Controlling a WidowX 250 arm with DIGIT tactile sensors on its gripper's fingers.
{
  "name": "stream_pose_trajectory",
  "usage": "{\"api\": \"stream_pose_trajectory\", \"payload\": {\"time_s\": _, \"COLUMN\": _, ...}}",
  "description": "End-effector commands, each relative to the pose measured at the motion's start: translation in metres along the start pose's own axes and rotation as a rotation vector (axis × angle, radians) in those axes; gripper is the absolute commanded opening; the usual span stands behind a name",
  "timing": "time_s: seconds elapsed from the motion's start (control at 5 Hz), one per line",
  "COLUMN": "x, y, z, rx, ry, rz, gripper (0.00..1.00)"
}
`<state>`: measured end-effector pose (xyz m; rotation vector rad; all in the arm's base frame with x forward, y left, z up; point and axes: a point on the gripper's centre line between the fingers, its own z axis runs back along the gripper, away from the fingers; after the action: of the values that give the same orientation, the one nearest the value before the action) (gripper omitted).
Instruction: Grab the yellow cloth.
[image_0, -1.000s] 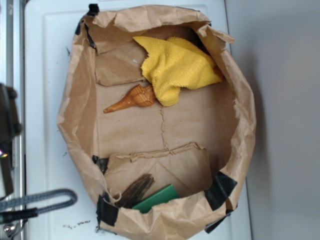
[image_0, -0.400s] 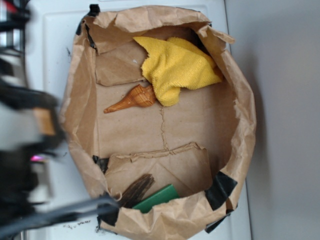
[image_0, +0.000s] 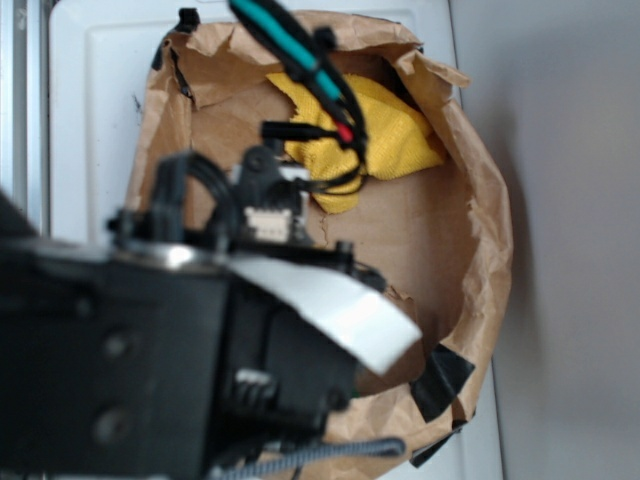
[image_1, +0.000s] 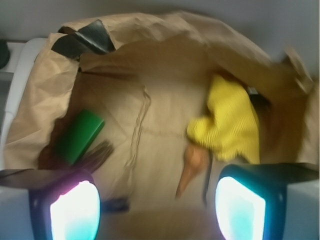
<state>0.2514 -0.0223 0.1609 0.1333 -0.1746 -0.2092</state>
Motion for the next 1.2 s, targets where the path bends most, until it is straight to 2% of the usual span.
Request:
{"api": "stream_pose_trajectory", "payload": {"time_s": 0.0, "x": 0.017, "y": 0.048, "z": -0.048, "rx": -0.026, "ry": -0.012, "rz": -0.032, "gripper": 1.0}}
{"api": "stream_pose_trajectory", "payload": {"time_s": 0.2, "x": 0.016, "y": 0.058, "z": -0.043, "rx": -0.049, "ry": -0.039, "rz": -0.007, "gripper": 1.0}}
{"api": "stream_pose_trajectory", "payload": {"time_s": 0.8, "x": 0.016, "y": 0.058, "z": -0.043, "rx": -0.049, "ry": -0.039, "rz": -0.007, "gripper": 1.0}}
{"api": "stream_pose_trajectory", "payload": {"time_s": 1.0, "x": 0.026, "y": 0.064, "z": -0.068, "rx": -0.047, "ry": -0.055, "rz": 0.029, "gripper": 1.0}}
